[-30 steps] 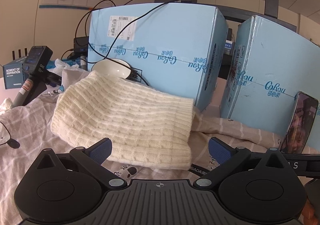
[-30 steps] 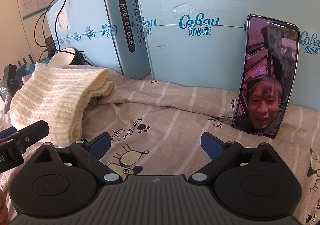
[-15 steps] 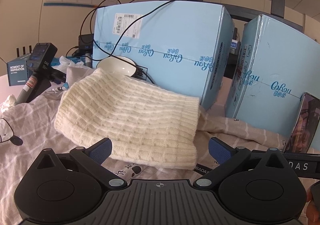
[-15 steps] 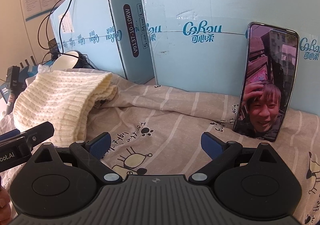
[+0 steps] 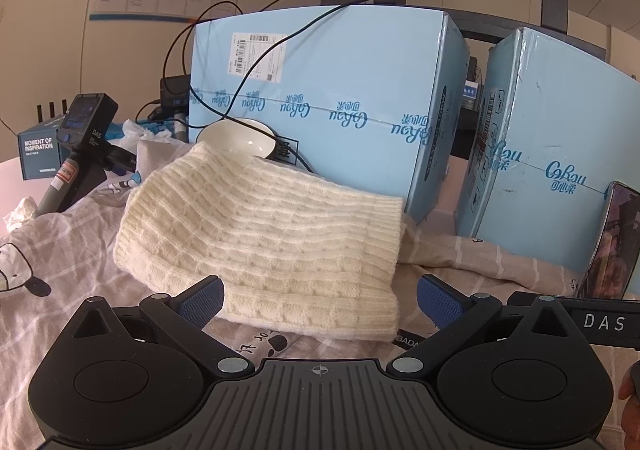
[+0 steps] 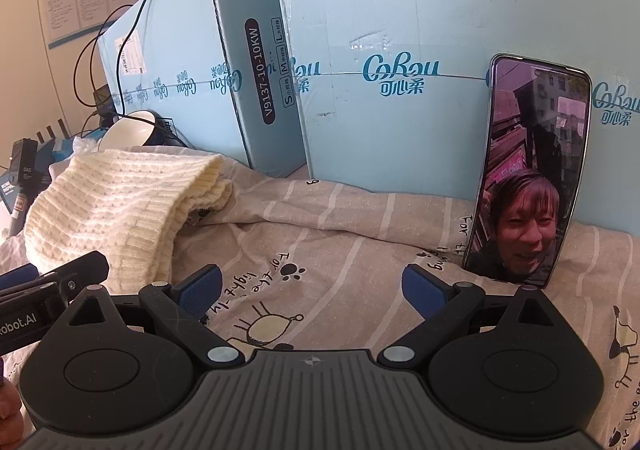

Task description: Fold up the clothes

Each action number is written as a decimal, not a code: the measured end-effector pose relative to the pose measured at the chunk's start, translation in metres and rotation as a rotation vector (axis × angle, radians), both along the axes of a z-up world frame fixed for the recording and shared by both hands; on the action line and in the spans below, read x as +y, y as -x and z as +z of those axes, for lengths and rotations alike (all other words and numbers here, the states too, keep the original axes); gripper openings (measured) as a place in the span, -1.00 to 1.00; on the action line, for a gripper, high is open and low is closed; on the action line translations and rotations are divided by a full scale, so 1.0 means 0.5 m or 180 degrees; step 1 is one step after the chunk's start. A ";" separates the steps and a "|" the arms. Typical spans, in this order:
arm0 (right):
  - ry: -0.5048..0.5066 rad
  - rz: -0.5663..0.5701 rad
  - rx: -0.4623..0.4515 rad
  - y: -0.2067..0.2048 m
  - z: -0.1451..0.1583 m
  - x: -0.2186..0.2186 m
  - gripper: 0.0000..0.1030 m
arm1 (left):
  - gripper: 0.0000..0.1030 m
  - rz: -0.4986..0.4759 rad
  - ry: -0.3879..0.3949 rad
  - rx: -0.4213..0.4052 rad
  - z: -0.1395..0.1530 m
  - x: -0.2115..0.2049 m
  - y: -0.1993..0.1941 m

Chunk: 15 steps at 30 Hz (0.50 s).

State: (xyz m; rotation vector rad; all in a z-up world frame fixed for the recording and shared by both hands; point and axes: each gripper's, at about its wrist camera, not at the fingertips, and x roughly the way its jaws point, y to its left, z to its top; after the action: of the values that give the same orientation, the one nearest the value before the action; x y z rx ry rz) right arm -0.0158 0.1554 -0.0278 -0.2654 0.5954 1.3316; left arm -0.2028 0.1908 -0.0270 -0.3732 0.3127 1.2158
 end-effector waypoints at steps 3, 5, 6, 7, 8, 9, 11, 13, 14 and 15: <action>-0.0016 -0.0003 0.0001 0.000 0.001 -0.001 0.89 | 1.00 0.0003 -0.0007 0.0003 0.000 0.000 0.000; -0.0016 -0.0005 0.0000 0.001 0.002 -0.001 0.89 | 1.00 0.0005 -0.0013 0.0007 0.000 0.001 0.000; -0.0016 -0.0002 0.0000 0.000 0.002 -0.001 0.89 | 1.00 0.0005 -0.0012 0.0011 -0.001 0.001 0.000; -0.0015 0.0002 0.0000 0.000 0.001 0.000 0.89 | 1.00 0.0004 -0.0010 0.0013 -0.001 0.001 0.000; -0.0016 0.0003 0.0001 0.000 0.001 -0.001 0.89 | 1.00 0.0002 -0.0007 0.0014 -0.001 0.002 0.000; -0.0017 0.0004 0.0002 0.000 0.001 -0.001 0.89 | 1.00 0.0000 -0.0004 0.0015 -0.001 0.002 -0.001; -0.0019 0.0007 0.0005 -0.001 0.002 -0.001 0.89 | 1.00 -0.0009 0.0000 0.0022 -0.002 0.002 -0.002; -0.0019 0.0005 0.0004 0.000 0.002 -0.002 0.89 | 1.00 -0.0019 0.0001 0.0039 -0.003 0.001 -0.004; -0.0017 0.0006 0.0004 0.000 0.001 -0.002 0.89 | 1.00 -0.0023 0.0001 0.0047 -0.003 0.001 -0.005; -0.0017 0.0006 0.0004 0.000 0.001 -0.002 0.89 | 1.00 -0.0027 0.0003 0.0052 -0.004 0.001 -0.006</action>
State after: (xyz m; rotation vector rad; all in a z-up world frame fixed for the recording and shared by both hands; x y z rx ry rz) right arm -0.0160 0.1542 -0.0272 -0.2609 0.5927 1.3352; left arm -0.2000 0.1915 -0.0288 -0.3626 0.3285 1.2109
